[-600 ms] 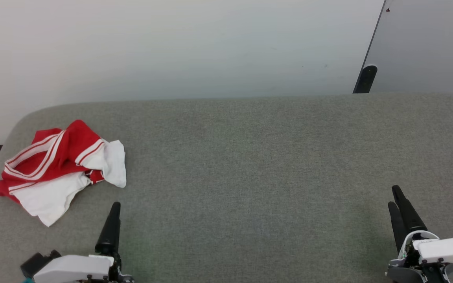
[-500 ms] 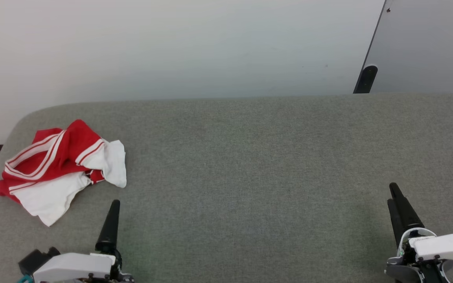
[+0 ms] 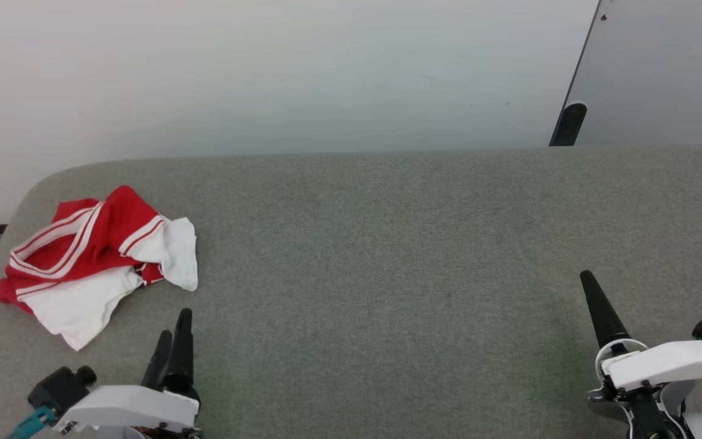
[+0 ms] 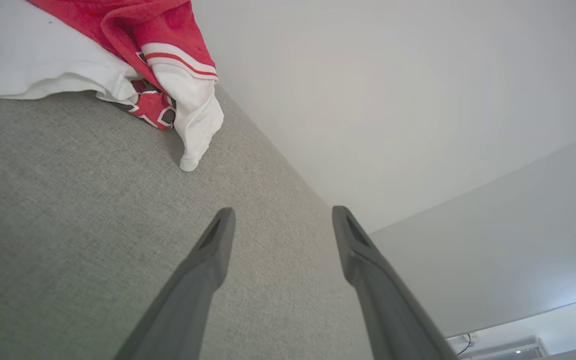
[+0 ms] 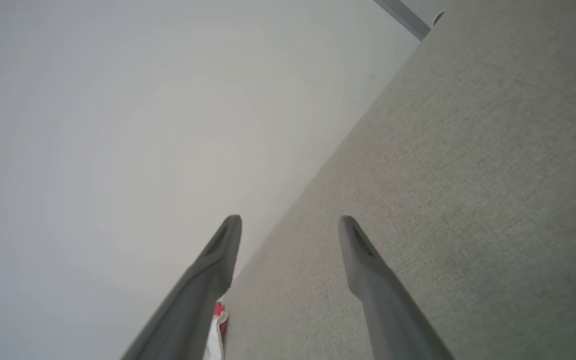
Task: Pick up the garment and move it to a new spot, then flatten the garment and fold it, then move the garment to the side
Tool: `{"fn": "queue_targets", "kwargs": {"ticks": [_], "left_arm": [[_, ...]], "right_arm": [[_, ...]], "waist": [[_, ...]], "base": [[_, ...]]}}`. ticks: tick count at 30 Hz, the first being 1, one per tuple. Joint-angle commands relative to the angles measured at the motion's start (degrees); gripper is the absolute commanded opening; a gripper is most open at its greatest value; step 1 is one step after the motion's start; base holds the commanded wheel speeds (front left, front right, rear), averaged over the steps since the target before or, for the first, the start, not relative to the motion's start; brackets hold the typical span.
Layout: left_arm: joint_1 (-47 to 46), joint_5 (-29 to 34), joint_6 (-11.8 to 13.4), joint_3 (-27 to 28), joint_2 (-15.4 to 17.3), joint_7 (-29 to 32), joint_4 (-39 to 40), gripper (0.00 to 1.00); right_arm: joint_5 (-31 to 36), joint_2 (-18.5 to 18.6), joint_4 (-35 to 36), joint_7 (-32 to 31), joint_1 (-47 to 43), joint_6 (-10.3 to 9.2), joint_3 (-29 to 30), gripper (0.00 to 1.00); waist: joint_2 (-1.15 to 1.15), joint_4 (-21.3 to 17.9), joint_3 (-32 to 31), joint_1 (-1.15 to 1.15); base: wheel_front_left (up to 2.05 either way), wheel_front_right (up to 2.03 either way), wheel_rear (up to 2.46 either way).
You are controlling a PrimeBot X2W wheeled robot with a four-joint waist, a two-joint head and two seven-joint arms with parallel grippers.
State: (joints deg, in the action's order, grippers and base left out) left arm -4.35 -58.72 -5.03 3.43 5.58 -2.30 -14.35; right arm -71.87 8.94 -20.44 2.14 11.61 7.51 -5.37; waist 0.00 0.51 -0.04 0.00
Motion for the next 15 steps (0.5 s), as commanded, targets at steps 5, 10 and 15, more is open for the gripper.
{"fn": "queue_targets", "kwargs": {"ticks": [5,10,15], "left_arm": [[-0.97,7.33,0.52,-0.99,1.17,-1.41,0.6,1.0],[-0.88,12.3,0.9,-1.72,1.55,-2.37,1.13,1.0],[-0.78,16.82,1.37,-2.45,1.84,-3.28,1.13,1.0]], "right_arm": [[5.73,1.18,-0.63,1.54,2.65,-0.01,-1.69,1.0],[11.44,1.8,-1.34,2.52,3.45,-0.01,-2.33,1.0],[16.64,2.12,-2.08,3.44,4.16,-0.01,-2.48,1.0]], "waist": [[0.0,0.06,-0.16,0.0],[0.0,0.1,-0.21,0.0],[0.0,0.17,-0.23,0.0]], "base": [[0.0,0.0,0.0],[0.0,0.0,0.0],[0.0,0.0,0.0]]}}
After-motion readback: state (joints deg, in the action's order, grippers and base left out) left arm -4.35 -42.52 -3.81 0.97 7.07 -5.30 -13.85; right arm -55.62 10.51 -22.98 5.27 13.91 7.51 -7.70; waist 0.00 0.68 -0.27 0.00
